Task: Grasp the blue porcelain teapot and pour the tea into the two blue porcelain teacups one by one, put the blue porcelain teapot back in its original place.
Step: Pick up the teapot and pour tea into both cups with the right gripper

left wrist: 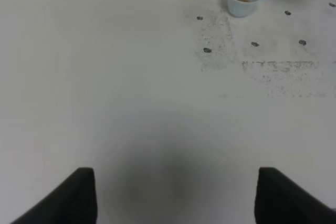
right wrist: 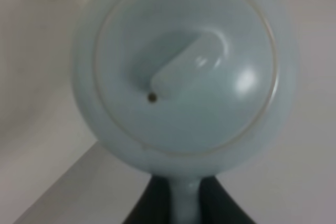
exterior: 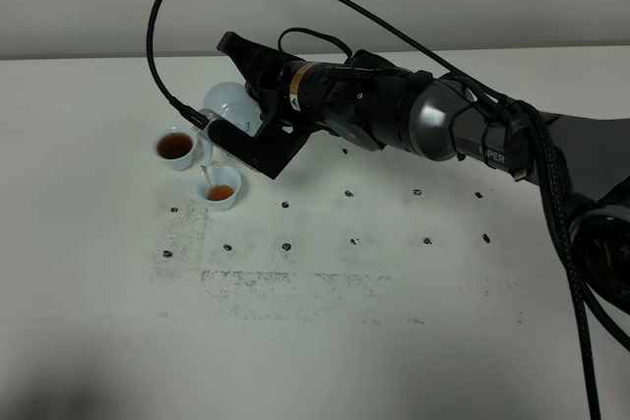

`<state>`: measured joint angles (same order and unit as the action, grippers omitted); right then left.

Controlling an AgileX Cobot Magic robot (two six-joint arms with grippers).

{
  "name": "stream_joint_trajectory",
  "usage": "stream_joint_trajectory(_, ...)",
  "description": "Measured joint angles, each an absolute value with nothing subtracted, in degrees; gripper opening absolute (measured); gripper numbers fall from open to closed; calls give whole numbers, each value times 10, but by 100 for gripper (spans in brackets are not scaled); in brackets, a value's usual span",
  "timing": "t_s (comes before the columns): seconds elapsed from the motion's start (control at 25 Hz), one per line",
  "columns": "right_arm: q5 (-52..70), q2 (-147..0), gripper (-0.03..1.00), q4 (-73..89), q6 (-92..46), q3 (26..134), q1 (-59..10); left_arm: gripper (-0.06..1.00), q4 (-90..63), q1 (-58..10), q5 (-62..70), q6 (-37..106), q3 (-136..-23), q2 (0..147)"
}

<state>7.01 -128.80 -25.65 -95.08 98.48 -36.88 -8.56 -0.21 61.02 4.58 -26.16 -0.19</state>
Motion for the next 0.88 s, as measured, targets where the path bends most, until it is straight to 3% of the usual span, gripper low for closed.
stream_joint_trajectory(0.88, 58, -1288, 5, -256, -1003, 985, -369, 61, -86, -2, 610, 46, -262, -2)
